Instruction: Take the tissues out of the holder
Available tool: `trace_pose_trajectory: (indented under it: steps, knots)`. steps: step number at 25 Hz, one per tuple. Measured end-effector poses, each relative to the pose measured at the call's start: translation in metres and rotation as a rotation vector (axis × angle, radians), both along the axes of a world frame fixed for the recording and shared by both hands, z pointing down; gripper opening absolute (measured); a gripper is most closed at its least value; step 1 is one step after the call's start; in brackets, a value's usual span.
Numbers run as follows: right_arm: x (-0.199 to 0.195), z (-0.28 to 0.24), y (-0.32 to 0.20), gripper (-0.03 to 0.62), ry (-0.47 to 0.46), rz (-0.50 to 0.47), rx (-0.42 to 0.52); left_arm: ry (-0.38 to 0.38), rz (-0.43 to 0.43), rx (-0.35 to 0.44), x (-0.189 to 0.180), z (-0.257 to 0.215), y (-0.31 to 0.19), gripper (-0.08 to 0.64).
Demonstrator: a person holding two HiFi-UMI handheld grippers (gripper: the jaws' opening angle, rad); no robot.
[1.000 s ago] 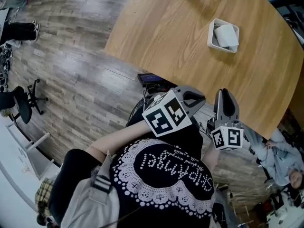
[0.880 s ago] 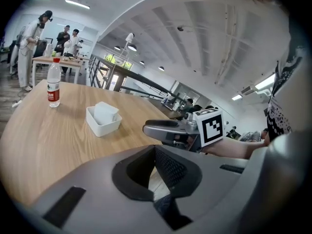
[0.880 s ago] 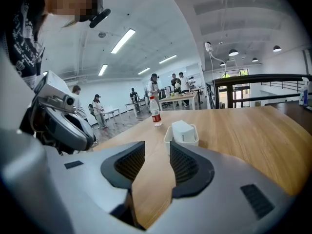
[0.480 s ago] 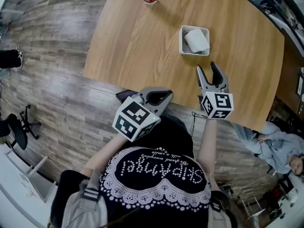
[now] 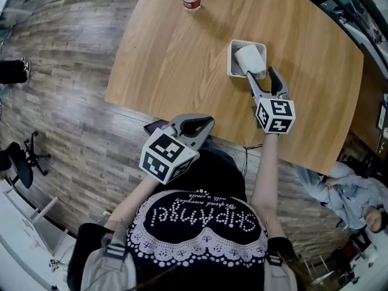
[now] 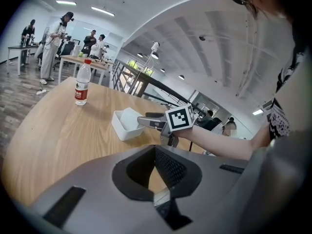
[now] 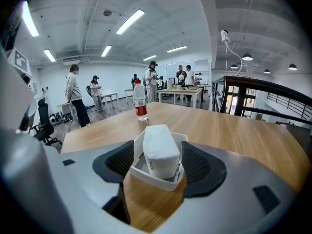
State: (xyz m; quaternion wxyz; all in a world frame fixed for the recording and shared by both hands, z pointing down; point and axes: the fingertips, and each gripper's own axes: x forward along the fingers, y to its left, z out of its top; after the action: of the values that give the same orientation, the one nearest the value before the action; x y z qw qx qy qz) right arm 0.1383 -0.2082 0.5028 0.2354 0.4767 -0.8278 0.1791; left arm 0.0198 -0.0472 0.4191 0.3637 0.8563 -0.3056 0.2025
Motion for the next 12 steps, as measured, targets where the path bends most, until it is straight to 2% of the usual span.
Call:
trace_pose_trajectory:
  steps: [7,12]
  knots:
    - [-0.005,0.013,-0.017,0.29,0.064,-0.048,-0.026,-0.005,-0.033,-0.001,-0.004,-0.001,-0.006,0.006]
    - [-0.01,0.021,-0.021,0.29,0.072,-0.082,-0.05,-0.011,-0.068,-0.004,-0.009,0.002,-0.011,0.006]
